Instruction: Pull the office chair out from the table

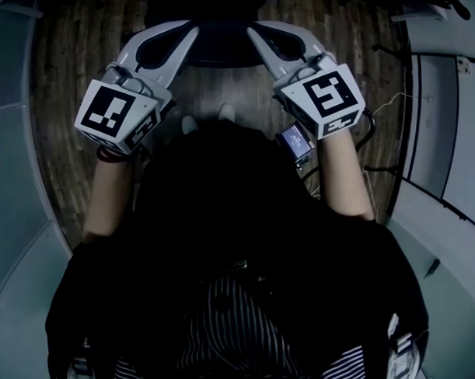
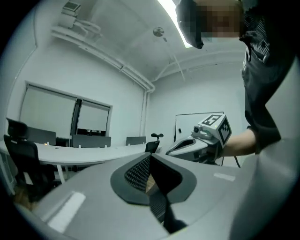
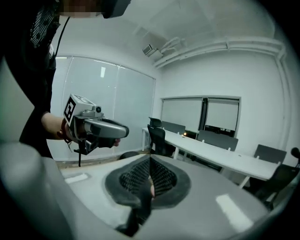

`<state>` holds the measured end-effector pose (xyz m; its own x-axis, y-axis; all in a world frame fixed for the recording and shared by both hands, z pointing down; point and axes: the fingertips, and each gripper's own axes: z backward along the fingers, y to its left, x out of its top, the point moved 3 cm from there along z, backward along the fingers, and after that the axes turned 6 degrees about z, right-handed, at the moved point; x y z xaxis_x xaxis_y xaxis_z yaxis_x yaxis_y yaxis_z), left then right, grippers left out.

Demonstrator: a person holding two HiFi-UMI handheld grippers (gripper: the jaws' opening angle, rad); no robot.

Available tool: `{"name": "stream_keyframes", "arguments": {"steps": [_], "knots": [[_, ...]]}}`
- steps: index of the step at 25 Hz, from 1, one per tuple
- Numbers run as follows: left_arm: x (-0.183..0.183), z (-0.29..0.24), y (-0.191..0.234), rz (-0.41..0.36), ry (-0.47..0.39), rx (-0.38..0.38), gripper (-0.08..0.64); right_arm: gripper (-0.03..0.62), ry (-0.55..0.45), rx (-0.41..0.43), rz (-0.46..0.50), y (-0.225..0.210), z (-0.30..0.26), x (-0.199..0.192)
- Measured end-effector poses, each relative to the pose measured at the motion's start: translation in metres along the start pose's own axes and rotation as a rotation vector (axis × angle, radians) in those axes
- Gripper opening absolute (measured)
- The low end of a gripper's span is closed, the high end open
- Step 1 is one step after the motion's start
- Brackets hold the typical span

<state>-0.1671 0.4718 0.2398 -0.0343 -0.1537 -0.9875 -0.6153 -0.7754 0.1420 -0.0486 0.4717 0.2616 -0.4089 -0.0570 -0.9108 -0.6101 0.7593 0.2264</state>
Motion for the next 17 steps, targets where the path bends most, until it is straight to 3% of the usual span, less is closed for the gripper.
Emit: {"name": "stream_keyframes", "arguments": {"steps": [5,17], "knots": [[-0.008,0.0,-0.008,-0.086,0.058,0.01,0.006,0.002,0.006,-0.004,-0.008,0.002,0.003,-0.003],[-0.033,0.004,-0.012,-0.046,0.087,-0.04,0.006,0.002,0.024,0.032,-0.01,0.021,-0.019,-0.008]]}}
